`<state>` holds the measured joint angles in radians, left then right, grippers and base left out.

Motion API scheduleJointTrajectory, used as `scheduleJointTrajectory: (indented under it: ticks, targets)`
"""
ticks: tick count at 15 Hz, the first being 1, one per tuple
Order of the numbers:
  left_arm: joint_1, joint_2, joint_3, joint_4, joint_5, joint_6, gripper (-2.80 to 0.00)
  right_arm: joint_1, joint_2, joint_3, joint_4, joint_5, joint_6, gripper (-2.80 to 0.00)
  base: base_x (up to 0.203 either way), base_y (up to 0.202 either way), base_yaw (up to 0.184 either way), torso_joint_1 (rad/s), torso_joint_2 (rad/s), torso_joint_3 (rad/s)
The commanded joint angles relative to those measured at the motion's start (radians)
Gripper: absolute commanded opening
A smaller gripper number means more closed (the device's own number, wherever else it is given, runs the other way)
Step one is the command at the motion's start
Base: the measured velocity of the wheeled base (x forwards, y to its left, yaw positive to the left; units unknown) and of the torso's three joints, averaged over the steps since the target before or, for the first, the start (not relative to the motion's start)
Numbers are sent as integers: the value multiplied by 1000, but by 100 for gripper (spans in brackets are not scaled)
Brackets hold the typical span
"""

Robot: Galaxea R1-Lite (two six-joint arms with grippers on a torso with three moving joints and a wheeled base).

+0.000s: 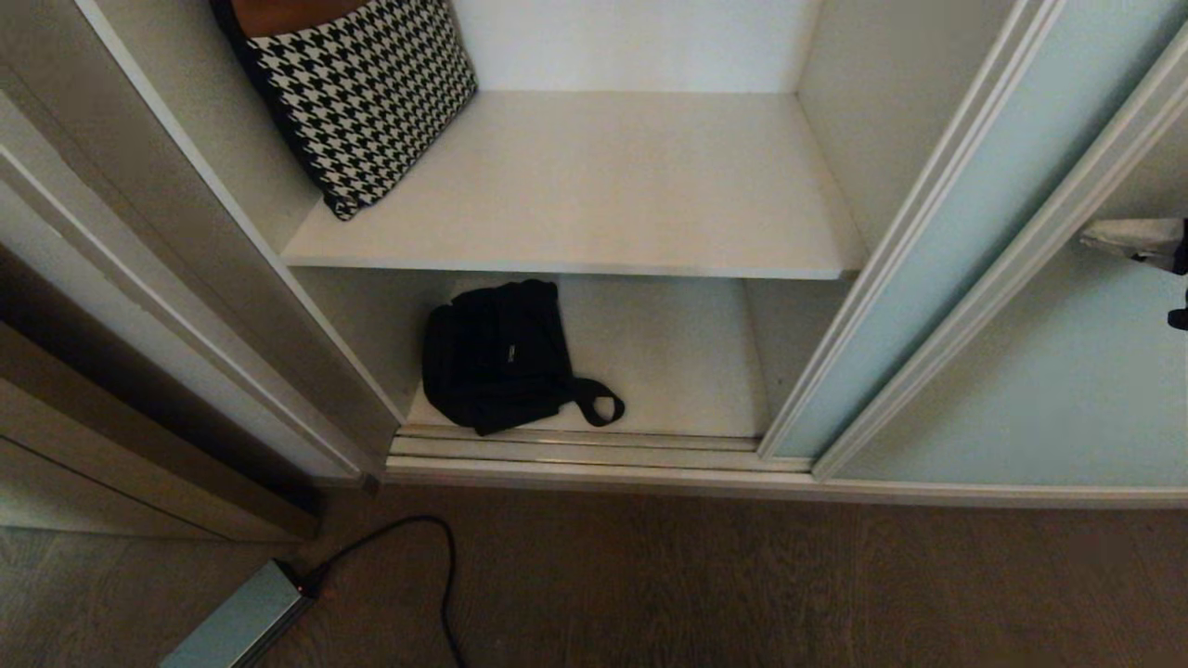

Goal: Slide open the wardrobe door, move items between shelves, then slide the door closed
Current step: Close the door

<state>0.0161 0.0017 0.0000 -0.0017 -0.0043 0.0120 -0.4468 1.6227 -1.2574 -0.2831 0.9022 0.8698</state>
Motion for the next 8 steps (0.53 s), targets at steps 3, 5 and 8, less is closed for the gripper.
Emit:
scheduleJointTrajectory:
  ticks: [3,5,8]
  targets:
    - [0,0,0,0,0,1,-280,37,-15,13,-4,0,5,-280,0,0,0,0,0,0]
    - [1,0,0,0,0,2,-280,70,-26,26,-4,-1,3,-280,0,0,0,0,0,0]
    - [1,0,0,-1,0,0,-280,109,-42,45,-4,-30,2,-280,0,0,0,0,0,0]
